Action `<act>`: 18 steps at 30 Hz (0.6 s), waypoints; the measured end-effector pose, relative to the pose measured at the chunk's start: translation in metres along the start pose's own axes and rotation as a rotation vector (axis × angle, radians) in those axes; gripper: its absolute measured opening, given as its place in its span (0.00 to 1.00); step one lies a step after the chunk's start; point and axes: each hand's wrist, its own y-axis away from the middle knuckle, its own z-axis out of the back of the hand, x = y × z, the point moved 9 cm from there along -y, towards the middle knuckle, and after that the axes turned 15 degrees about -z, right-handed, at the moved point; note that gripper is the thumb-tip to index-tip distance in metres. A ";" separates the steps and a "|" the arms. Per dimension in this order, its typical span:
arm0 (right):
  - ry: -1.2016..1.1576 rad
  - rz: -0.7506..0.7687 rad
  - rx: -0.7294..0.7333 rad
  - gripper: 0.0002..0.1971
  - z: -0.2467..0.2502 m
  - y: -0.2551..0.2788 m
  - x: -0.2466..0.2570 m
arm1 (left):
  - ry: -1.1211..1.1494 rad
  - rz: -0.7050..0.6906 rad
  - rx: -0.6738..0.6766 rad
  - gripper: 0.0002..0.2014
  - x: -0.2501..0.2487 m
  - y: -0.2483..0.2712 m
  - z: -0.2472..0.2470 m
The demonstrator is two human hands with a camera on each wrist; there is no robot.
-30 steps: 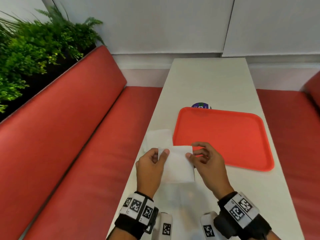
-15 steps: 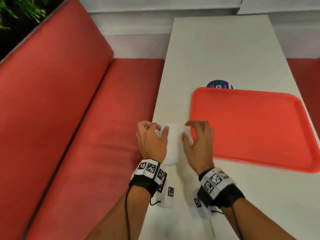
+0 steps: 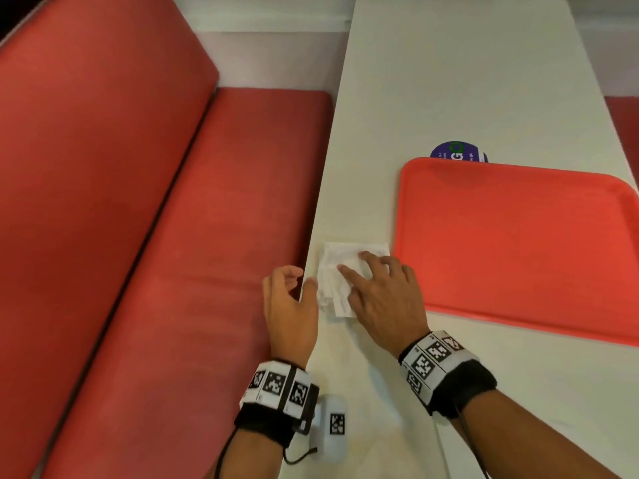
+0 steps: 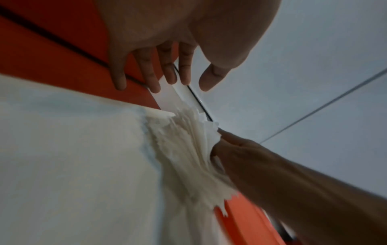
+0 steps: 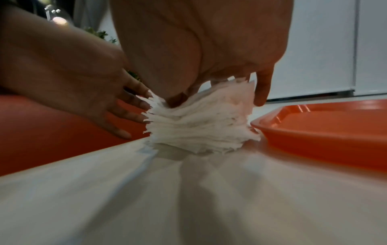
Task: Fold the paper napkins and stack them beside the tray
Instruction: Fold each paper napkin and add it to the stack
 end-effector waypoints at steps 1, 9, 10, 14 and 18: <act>0.027 0.007 -0.004 0.21 0.002 0.000 0.002 | -0.010 -0.015 0.012 0.08 0.000 0.010 0.006; 0.059 -0.013 -0.036 0.21 0.036 0.008 0.003 | -0.204 -0.219 0.276 0.09 -0.001 0.102 0.021; 0.045 -0.019 -0.042 0.21 0.039 0.010 0.002 | -0.259 -0.234 0.396 0.12 0.001 0.118 0.013; -0.037 -0.023 -0.078 0.23 0.052 0.021 0.002 | -0.610 -0.149 0.880 0.39 0.025 0.191 -0.020; -0.154 -0.024 -0.105 0.26 0.065 0.029 -0.003 | -0.728 -0.126 0.998 0.46 0.023 0.225 -0.037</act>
